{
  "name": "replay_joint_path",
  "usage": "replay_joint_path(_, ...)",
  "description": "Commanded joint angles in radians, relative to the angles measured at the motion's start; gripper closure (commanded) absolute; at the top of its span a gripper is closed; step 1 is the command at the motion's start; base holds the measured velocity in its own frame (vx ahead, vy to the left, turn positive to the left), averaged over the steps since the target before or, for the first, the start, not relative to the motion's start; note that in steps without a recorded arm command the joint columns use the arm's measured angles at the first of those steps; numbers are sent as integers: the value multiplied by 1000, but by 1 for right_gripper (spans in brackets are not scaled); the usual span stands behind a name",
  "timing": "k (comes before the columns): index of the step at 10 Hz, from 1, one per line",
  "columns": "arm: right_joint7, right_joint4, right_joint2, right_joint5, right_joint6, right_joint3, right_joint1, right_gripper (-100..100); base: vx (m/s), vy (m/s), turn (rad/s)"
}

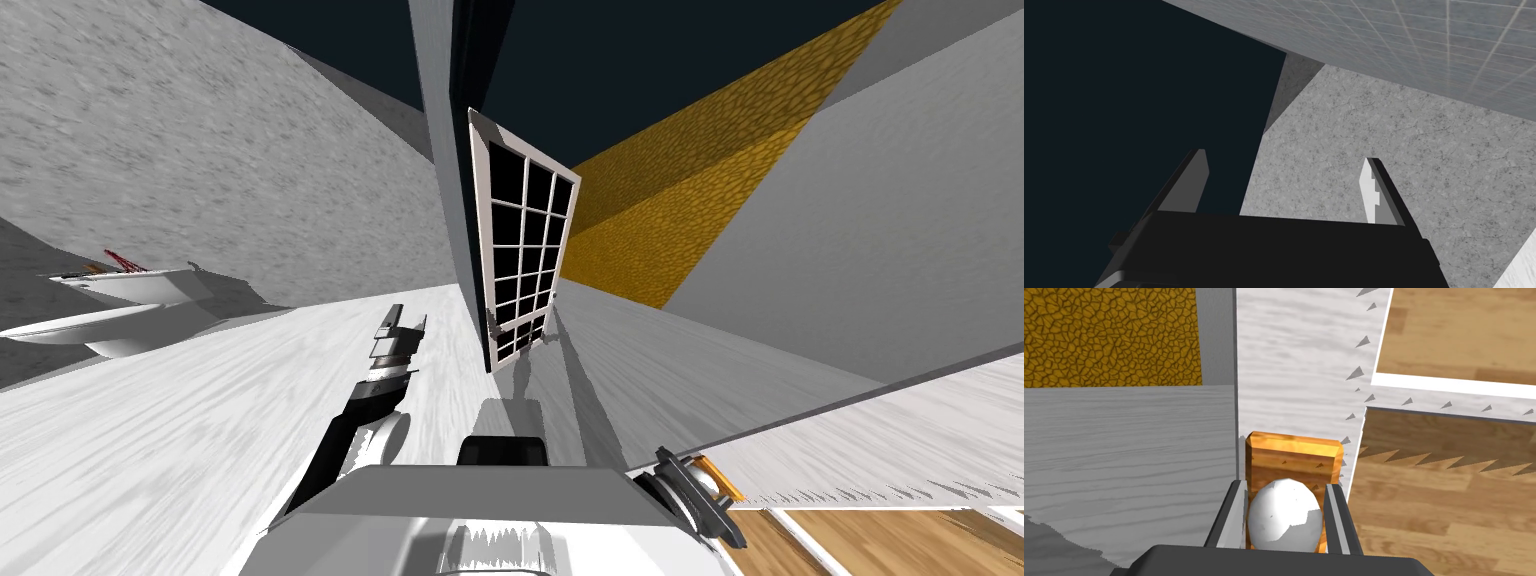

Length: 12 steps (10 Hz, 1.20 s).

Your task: Push the door open

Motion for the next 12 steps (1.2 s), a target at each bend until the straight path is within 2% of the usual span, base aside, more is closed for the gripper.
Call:
replay_joint_path(1, 6, 7, -4, -4, -9, -33, -16, 100, 60, -94, -41)
replay_joint_path(4, 20, 22, 11, -9, -4, -71, -47, 100, 56, -89, -45)
replay_joint_path(9, 51, 53, 56, -19, 7, -151, -113, 100, 74, -110, -58)
replay_joint_path(10, 47, 48, 49, -17, 6, -139, -106, 100, 41, -48, -15)
replay_joint_path(11, 51, 48, 16, -32, 1, -157, -103, 100, 66, -84, -33)
replay_joint_path(12, 52, 48, 10, -35, 0, -161, -102, 100, 82, -133, -23)
